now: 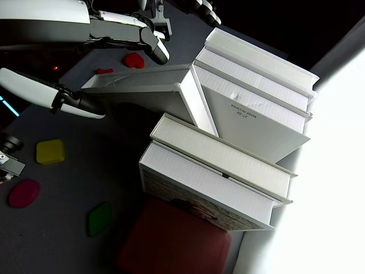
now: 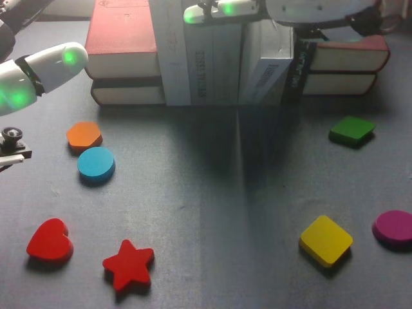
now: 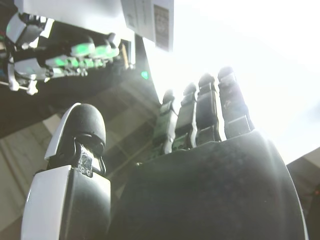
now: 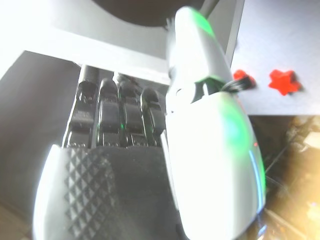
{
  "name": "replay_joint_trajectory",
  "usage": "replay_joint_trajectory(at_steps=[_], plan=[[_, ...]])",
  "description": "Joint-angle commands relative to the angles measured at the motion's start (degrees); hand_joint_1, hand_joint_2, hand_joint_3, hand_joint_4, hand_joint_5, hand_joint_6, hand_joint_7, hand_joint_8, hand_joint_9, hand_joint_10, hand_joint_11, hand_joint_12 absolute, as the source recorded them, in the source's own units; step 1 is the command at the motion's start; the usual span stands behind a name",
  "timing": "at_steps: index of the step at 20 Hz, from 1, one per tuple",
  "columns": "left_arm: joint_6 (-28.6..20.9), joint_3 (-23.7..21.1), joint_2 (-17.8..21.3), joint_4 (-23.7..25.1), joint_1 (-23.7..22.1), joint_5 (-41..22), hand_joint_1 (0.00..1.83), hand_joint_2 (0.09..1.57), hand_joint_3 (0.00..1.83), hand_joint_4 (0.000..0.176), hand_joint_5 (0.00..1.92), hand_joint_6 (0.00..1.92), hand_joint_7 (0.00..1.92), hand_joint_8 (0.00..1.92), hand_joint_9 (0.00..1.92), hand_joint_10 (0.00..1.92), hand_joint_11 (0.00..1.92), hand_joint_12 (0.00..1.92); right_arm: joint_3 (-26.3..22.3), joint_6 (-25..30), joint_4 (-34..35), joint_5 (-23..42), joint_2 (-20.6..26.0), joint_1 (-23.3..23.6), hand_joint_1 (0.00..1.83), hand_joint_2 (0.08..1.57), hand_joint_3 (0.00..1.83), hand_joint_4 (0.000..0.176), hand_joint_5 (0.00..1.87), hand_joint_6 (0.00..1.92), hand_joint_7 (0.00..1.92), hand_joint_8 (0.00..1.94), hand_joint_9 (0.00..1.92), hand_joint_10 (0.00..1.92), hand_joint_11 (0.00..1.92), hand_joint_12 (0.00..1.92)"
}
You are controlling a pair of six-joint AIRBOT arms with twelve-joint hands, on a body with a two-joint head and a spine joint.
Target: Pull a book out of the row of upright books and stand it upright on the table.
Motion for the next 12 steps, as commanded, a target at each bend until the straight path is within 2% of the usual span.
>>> replay_joint_trajectory(at_steps=[1, 2, 3, 4, 5, 6, 7, 8, 9, 10, 11, 12], plan=[[-0.5, 0.3, -0.3, -1.7, -0.6, -7.0, 0.33, 1.34, 0.0, 0.021, 0.05, 0.0, 0.0, 0.0, 0.0, 0.0, 0.0, 0.0, 0.5, 0.3, 0.7, -3.3, -0.6, 0.4, 1.3, 1.09, 0.0, 0.0, 0.47, 0.03, 0.36, 0.03, 0.22, 0.12, 0.0, 1.02], [-0.5, 0.3, -0.3, -1.7, -0.6, -7.0, 0.33, 1.34, 0.0, 0.025, 0.05, 0.0, 0.0, 0.0, 0.0, 0.0, 0.0, 0.0, 0.8, 0.4, 0.7, -3.2, -1.0, 0.3, 1.28, 1.11, 0.01, 0.0, 0.7, 0.07, 0.55, 0.06, 0.25, 0.46, 0.0, 1.38], [-0.5, 0.3, -0.3, -1.7, -0.6, -7.1, 0.31, 1.34, 0.0, 0.029, 0.05, 0.0, 0.0, 0.0, 0.0, 0.0, 0.0, 0.0, 0.6, 0.4, 0.5, -3.1, -1.3, 0.3, 1.23, 1.18, 0.01, 0.0, 0.89, 0.96, 0.69, 0.98, 0.35, 0.93, 0.0, 1.67], [-0.5, 0.3, -0.3, -1.7, -0.6, -7.1, 0.3, 1.34, 0.0, 0.033, 0.05, 0.0, 0.0, 0.0, 0.0, 0.0, 0.0, 0.0, 0.2, 0.4, 0.7, -3.0, -1.3, 0.3, 1.2, 1.21, 0.01, 0.0, 0.87, 1.27, 0.7, 1.19, 0.39, 1.05, 0.0, 1.78], [-0.5, 0.3, -0.3, -1.7, -0.6, -7.1, 0.3, 1.34, 0.0, 0.032, 0.05, 0.0, 0.0, 0.0, 0.0, 0.0, 0.0, 0.0, -0.1, 0.3, 0.7, -2.9, -1.3, 0.3, 1.19, 1.22, 0.0, 0.0, 0.86, 1.32, 0.7, 1.26, 0.37, 1.12, 0.0, 1.79], [-0.5, 0.3, -0.4, -1.7, -0.6, -7.1, 0.3, 1.34, 0.0, 0.029, 0.05, 0.0, 0.0, 0.0, 0.0, 0.0, 0.0, 0.0, -0.4, -0.2, 1.3, -2.5, -1.2, 0.4, 1.19, 1.21, 0.0, 0.0, 0.88, 1.24, 0.76, 1.26, 0.39, 1.15, 0.0, 1.76], [-0.5, 0.3, -0.4, -1.7, -0.5, -7.2, 0.32, 1.33, 0.0, 0.032, 0.04, 0.0, 0.0, 0.0, 0.0, 0.0, 0.0, 0.0, -0.6, -1.7, 3.1, -1.9, -1.1, 0.4, 1.19, 1.18, 0.0, 0.006, 0.87, 1.19, 0.86, 1.2, 0.5, 1.19, 0.0, 1.76], [-0.5, 0.3, -0.4, -1.8, -0.5, -7.2, 0.33, 1.33, 0.0, 0.033, 0.04, 0.0, 0.0, 0.0, 0.0, 0.0, 0.0, 0.0, -0.8, -3.4, 5.5, -1.2, -0.8, 0.4, 1.32, 1.18, 0.0, 0.0, 0.87, 1.13, 0.94, 1.16, 0.61, 1.4, 0.06, 1.75], [-0.5, 0.3, -0.4, -1.8, -0.5, -7.3, 0.33, 1.33, 0.0, 0.029, 0.05, 0.0, 0.0, 0.0, 0.0, 0.0, 0.0, 0.0, -1.0, -4.3, 6.8, -0.5, -0.5, 0.4, 1.35, 1.18, 0.0, 0.0, 0.89, 0.98, 0.91, 1.26, 0.63, 1.51, 0.21, 1.76], [-0.5, 0.3, -0.4, -1.8, -0.5, -7.3, 0.32, 1.33, 0.0, 0.028, 0.04, 0.0, 0.0, 0.0, 0.0, 0.0, 0.0, 0.0, -1.4, -5.4, 8.6, 0.3, 0.0, 0.5, 1.35, 1.2, 0.0, 0.0, 0.88, 0.99, 0.87, 1.31, 0.6, 1.58, 0.23, 1.81], [-0.5, 0.3, -0.4, -1.8, -0.5, -7.4, 0.32, 1.33, 0.0, 0.028, 0.04, 0.0, 0.0, 0.0, 0.0, 0.0, 0.0, 0.0, -2.0, -6.7, 10.1, 1.1, 0.7, 0.7, 1.35, 1.2, 0.0, 0.0, 0.89, 0.96, 0.86, 1.32, 0.6, 1.6, 0.29, 1.82], [-0.5, 0.3, -0.5, -1.8, -0.5, -7.4, 0.32, 1.33, 0.0, 0.023, 0.04, 0.0, 0.0, 0.0, 0.0, 0.0, 0.0, 0.0, -3.0, -8.1, 11.4, 1.9, 1.7, 0.9, 1.27, 1.13, 0.0, 0.0, 1.05, 0.73, 0.93, 1.26, 0.67, 1.45, 0.38, 1.78]])
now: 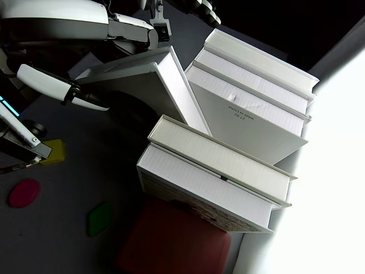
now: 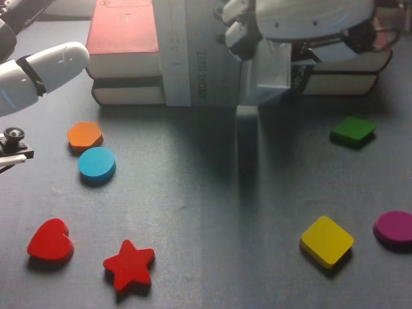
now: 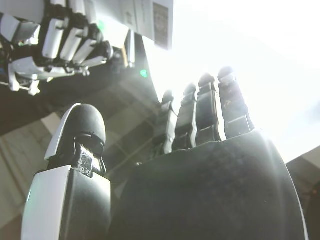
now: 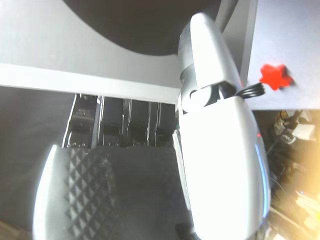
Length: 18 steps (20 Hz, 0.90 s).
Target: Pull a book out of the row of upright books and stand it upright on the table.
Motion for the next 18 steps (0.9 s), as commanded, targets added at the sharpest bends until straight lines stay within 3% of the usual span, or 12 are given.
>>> replay_joint_trajectory(at_steps=[1, 3, 4, 6, 7, 9, 11, 12, 15, 18], plan=[[-0.4, 0.3, -0.2, -1.7, -0.5, -7.0, 0.33, 1.33, 0.0, 0.028, 0.04, 0.0, 0.0, 0.0, 0.0, 0.0, 0.0, 0.0, -1.0, -1.0, 4.0, -2.1, 0.8, 1.2, 1.26, 1.11, 0.0, 0.0, 1.1, 0.66, 0.94, 1.24, 0.69, 1.39, 0.33, 1.76], [-0.4, 0.3, -0.2, -1.7, -0.4, -7.0, 0.3, 1.34, 0.0, 0.033, 0.03, 0.0, 0.0, 0.0, 0.0, 0.0, 0.0, 0.0, -1.9, -2.5, 6.6, -0.5, 2.2, 1.5, 1.27, 1.09, 0.0, 0.0, 1.21, 0.47, 0.93, 1.25, 0.68, 1.44, 0.35, 1.82], [-0.4, 0.3, -0.2, -1.8, -0.4, -7.0, 0.3, 1.33, 0.0, 0.03, 0.03, 0.0, 0.0, 0.0, 0.0, 0.0, 0.0, 0.0, -2.1, -2.6, 7.9, 0.9, 2.8, 1.8, 1.27, 1.09, 0.0, 0.0, 1.21, 0.47, 0.93, 1.26, 0.65, 1.47, 0.34, 1.85], [-0.4, 0.3, -0.2, -1.9, -0.3, -7.1, 0.3, 1.33, 0.0, 0.026, 0.05, 0.01, 0.0, 0.0, 0.0, 0.0, 0.0, 0.0, -2.4, -2.6, 10.3, 3.8, 4.0, 2.1, 1.26, 1.11, 0.0, 0.0, 1.16, 0.58, 0.87, 1.33, 0.58, 1.53, 0.34, 1.91], [-0.4, 0.3, -0.2, -2.0, -0.2, -7.1, 0.29, 1.34, 0.0, 0.009, 0.06, 0.01, 0.0, 0.0, 0.0, 0.0, 0.0, 0.0, -2.6, -2.6, 11.0, 4.7, 4.6, 2.2, 1.24, 1.13, 0.01, 0.0, 1.1, 0.74, 0.82, 1.35, 0.5, 1.59, 0.29, 1.92], [-0.4, 0.3, -0.2, -2.0, -0.1, -7.1, 0.25, 1.35, 0.01, 0.019, 0.05, 0.0, 0.0, 0.0, 0.0, 0.0, 0.0, 0.0, -3.3, -2.6, 11.9, 6.6, 5.6, 2.3, 1.23, 1.16, 0.01, 0.0, 1.03, 0.93, 0.73, 1.39, 0.4, 1.64, 0.2, 1.92], [-0.4, 0.3, -0.2, -2.1, 0.0, -7.2, 0.25, 1.35, 0.0, 0.021, 0.06, 0.0, 0.0, 0.0, 0.0, 0.0, 0.0, 0.0, -4.3, -2.5, 12.7, 8.6, 7.1, 2.7, 1.23, 1.14, 0.0, 0.0, 1.06, 0.94, 0.79, 1.27, 0.55, 1.52, 0.32, 1.92], [-0.4, 0.3, -0.2, -2.1, 0.0, -7.2, 0.28, 1.35, 0.0, 0.027, 0.07, 0.01, 0.0, 0.0, 0.0, 0.0, 0.0, 0.0, -4.5, -2.5, 13.3, 9.5, 7.6, 2.8, 1.22, 1.13, 0.0, 0.0, 1.03, 0.92, 0.9, 1.18, 0.72, 1.43, 0.51, 1.88], [-0.4, 0.3, -0.2, -2.1, 0.1, -7.2, 0.24, 1.34, 0.0, 0.038, 0.05, 0.0, 0.0, 0.0, 0.0, 0.0, 0.0, 0.0, -4.9, -2.5, 16.1, 13.1, 9.2, 3.0, 1.21, 1.15, 0.0, 0.0, 0.96, 0.96, 0.88, 1.29, 0.65, 1.51, 0.5, 1.92], [-0.4, 0.5, -0.3, -2.1, 0.1, -7.1, 0.27, 1.34, 0.0, 0.028, 0.06, 0.0, 0.0, 0.0, 0.0, 0.0, 0.0, 0.0, -5.4, -2.1, 17.0, 15.0, 10.1, 3.0, 1.21, 1.15, 0.0, 0.0, 0.95, 0.96, 0.88, 1.29, 0.64, 1.51, 0.5, 1.92]])
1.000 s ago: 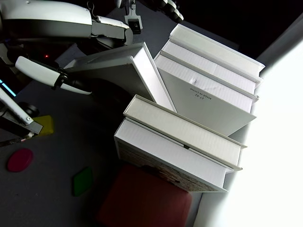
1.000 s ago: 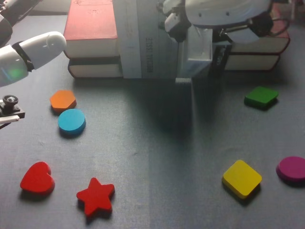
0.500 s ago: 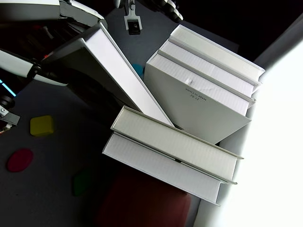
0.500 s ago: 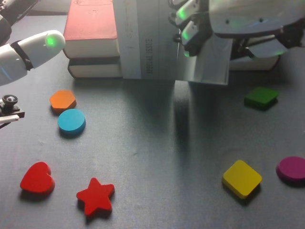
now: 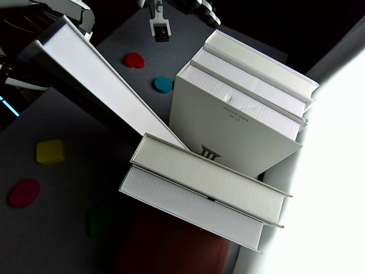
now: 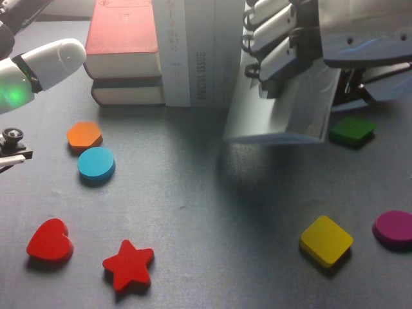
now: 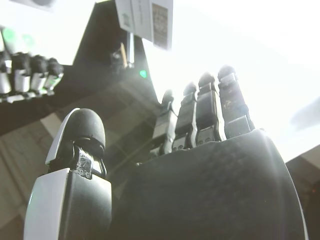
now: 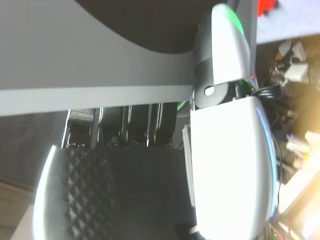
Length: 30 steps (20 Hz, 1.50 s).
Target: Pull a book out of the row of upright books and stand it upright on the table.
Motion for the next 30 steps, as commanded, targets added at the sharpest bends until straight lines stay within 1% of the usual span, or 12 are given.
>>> replay_joint_trajectory(at_steps=[1, 7, 9, 10, 12, 16, 19, 20, 23, 26, 28, 30], plan=[[-0.4, 0.4, -0.3, -1.6, -0.2, -7.1, 0.26, 1.34, 0.0, 0.032, 0.06, 0.0, 0.0, 0.0, 0.0, 0.0, 0.0, 0.0, -0.2, 0.4, 4.2, -0.1, 0.3, 1.1, 1.21, 1.15, 0.0, 0.0, 0.95, 0.96, 0.88, 1.29, 0.64, 1.51, 0.5, 1.92], [-0.4, 0.5, -0.3, -1.6, -0.2, -7.1, 0.25, 1.33, 0.0, 0.033, 0.07, 0.0, 0.0, 0.0, 0.0, 0.0, 0.0, 0.0, -0.4, 2.8, 4.9, 3.3, 1.4, 1.8, 1.21, 1.15, 0.0, 0.0, 0.95, 0.96, 0.88, 1.29, 0.64, 1.51, 0.5, 1.92], [-0.4, 0.5, -0.4, -1.7, -0.2, -7.2, 0.3, 1.32, 0.0, 0.053, 0.08, 0.01, 0.0, 0.0, 0.0, 0.0, 0.0, 0.0, -0.6, 3.6, 4.9, 4.2, 2.0, 2.9, 1.21, 1.15, 0.0, 0.0, 0.95, 0.96, 0.88, 1.29, 0.64, 1.51, 0.5, 1.92], [-0.4, 0.5, -0.4, -1.7, -0.2, -7.2, 0.35, 1.32, 0.0, 0.081, 0.09, 0.01, 0.0, 0.0, 0.0, 0.0, 0.0, 0.0, -0.6, 3.9, 4.9, 4.5, 2.0, 3.1, 1.21, 1.15, 0.0, 0.0, 0.95, 0.96, 0.88, 1.29, 0.64, 1.51, 0.5, 1.92], [-0.4, 0.5, -0.4, -1.7, -0.3, -7.3, 0.31, 1.32, 0.0, 0.084, 0.1, 0.01, 0.0, 0.0, 0.0, 0.0, 0.0, 0.0, -0.3, 5.8, 4.9, 5.9, 2.0, 3.6, 1.21, 1.15, 0.0, 0.0, 0.95, 0.96, 0.88, 1.29, 0.64, 1.51, 0.5, 1.92], [-0.4, 0.7, -0.5, -1.8, -0.4, -7.3, 0.26, 1.33, 0.0, 0.052, 0.1, 0.0, 0.0, 0.0, 0.0, 0.0, 0.0, 0.0, -0.2, 6.9, 4.9, 6.6, 2.3, 3.9, 1.21, 1.15, 0.0, 0.0, 0.95, 0.96, 0.88, 1.29, 0.64, 1.51, 0.5, 1.92], [-0.4, 1.3, -1.2, -1.7, -0.9, -6.8, 0.28, 1.33, 0.0, 0.065, 0.08, 0.0, 0.0, 0.0, 0.0, 0.0, 0.0, 0.0, 1.2, 8.3, 4.5, 6.1, 1.3, 4.2, 1.21, 1.15, 0.0, 0.0, 0.95, 0.96, 0.88, 1.29, 0.64, 1.51, 0.5, 1.92], [-0.6, 1.8, -1.7, -1.8, -1.0, -6.8, 0.29, 1.3, 0.0, 0.03, 0.02, 0.0, 0.0, 0.0, 0.0, 0.0, 0.0, 0.0, 2.3, 9.4, 4.3, 5.9, 0.3, 4.2, 1.21, 1.15, 0.0, 0.0, 0.95, 0.97, 0.88, 1.29, 0.64, 1.51, 0.5, 1.92], [-1.9, 3.3, -3.3, -1.7, -1.3, -6.4, 0.34, 1.29, 0.0, 0.022, 0.0, 0.0, 0.0, 0.0, 0.0, 0.0, 0.0, 0.0, 4.4, 11.0, 3.9, 5.6, -1.5, 3.8, 1.21, 1.15, 0.0, 0.0, 0.95, 0.97, 0.88, 1.29, 0.64, 1.51, 0.5, 1.92], [-2.0, 4.3, -4.5, -1.6, -1.5, -6.1, 0.23, 1.21, 0.0, 0.078, 0.0, 0.0, 0.0, 0.0, 0.0, 0.0, 0.0, 0.0, 6.6, 12.6, 4.0, 5.8, -3.1, 3.6, 1.21, 1.15, 0.0, 0.0, 0.95, 0.97, 0.88, 1.29, 0.64, 1.51, 0.5, 1.92], [-2.1, 4.3, -4.5, -1.6, -1.9, -5.9, 0.23, 1.22, 0.0, 0.095, 0.0, 0.0, 0.0, 0.0, 0.0, 0.0, 0.0, 0.0, 7.8, 13.4, 3.2, 5.1, -4.2, 4.3, 1.21, 1.15, 0.0, 0.0, 0.95, 0.97, 0.88, 1.29, 0.64, 1.51, 0.5, 1.92], [-2.1, 4.4, -4.5, -1.5, -2.1, -5.8, 0.31, 1.31, 0.03, 0.078, 0.03, 0.01, 0.0, 0.0, 0.0, 0.0, 0.0, 0.0, 10.6, 16.1, 2.8, 5.3, -6.5, 4.5, 1.21, 1.15, 0.0, 0.0, 0.95, 0.97, 0.88, 1.29, 0.64, 1.51, 0.5, 1.92]])
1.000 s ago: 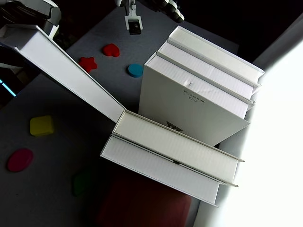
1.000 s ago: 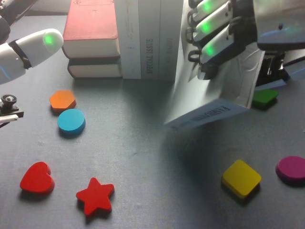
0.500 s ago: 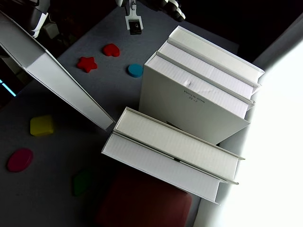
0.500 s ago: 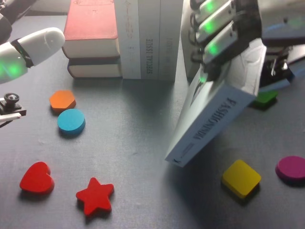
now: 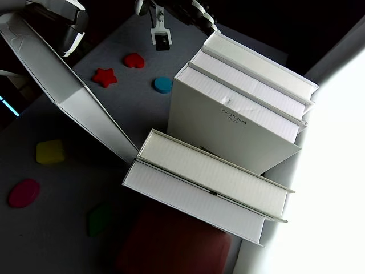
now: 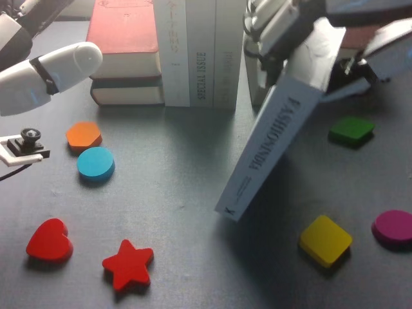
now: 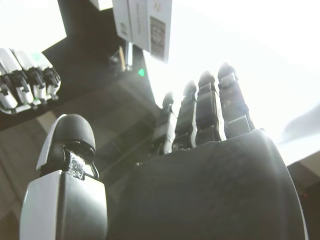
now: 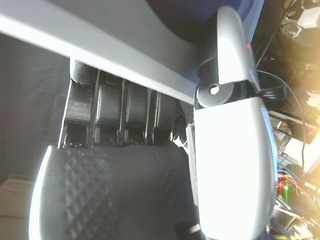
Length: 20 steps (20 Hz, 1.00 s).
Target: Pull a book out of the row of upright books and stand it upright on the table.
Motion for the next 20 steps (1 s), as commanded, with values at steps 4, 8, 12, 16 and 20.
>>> replay_joint_trajectory(at_steps=[4, 8, 12, 16, 20], plan=[[-0.5, 0.3, -0.3, -1.6, -0.8, -6.7, 0.37, 1.33, 0.02, 0.071, 0.05, 0.01, 0.0, 0.0, 0.0, 0.0, 0.0, 0.0, 4.5, 5.9, 2.6, 0.3, -4.0, 1.2, 1.21, 1.15, 0.0, 0.0, 0.95, 0.97, 0.87, 1.29, 0.64, 1.51, 0.5, 1.92], [-0.4, 0.4, -0.5, -1.5, -0.9, -6.5, 0.22, 1.33, 0.01, 0.071, 0.0, 0.0, 0.0, 0.0, 0.0, 0.0, 0.0, 0.0, 4.5, 6.9, 2.3, 1.5, -4.3, 1.9, 1.21, 1.15, 0.0, 0.0, 0.95, 0.97, 0.87, 1.29, 0.64, 1.51, 0.5, 1.92], [-0.3, 0.4, -0.6, -1.8, -0.9, -6.5, 0.29, 1.34, 0.01, 0.07, 0.02, 0.01, 0.0, 0.0, 0.0, 0.0, 0.0, 0.0, 7.1, 6.8, 2.2, 0.4, -7.6, 1.1, 1.21, 1.15, 0.0, 0.0, 0.95, 0.97, 0.87, 1.3, 0.64, 1.51, 0.5, 1.92], [-0.4, 0.5, -0.8, -2.0, -0.9, -6.3, 0.34, 1.36, 0.0, 0.026, 0.0, 0.0, 0.0, 0.0, 0.0, 0.0, 0.0, 0.0, 10.9, 6.8, 2.9, -0.9, -12.7, -0.8, 1.17, 1.26, 0.0, 0.0, 0.71, 1.21, 0.75, 1.65, 0.64, 1.78, 0.39, 1.92], [-0.4, 0.5, -0.8, -2.2, -0.9, -6.2, 0.2, 1.38, 0.01, 0.0, 0.0, 0.0, 0.0, 0.0, 0.0, 0.0, 0.0, 0.0, 14.7, 7.5, 3.8, -1.7, -16.5, -2.7, 1.05, 1.31, 0.0, 0.0, 0.62, 1.5, 0.5, 1.19, 0.44, 1.27, 0.41, 1.65]])
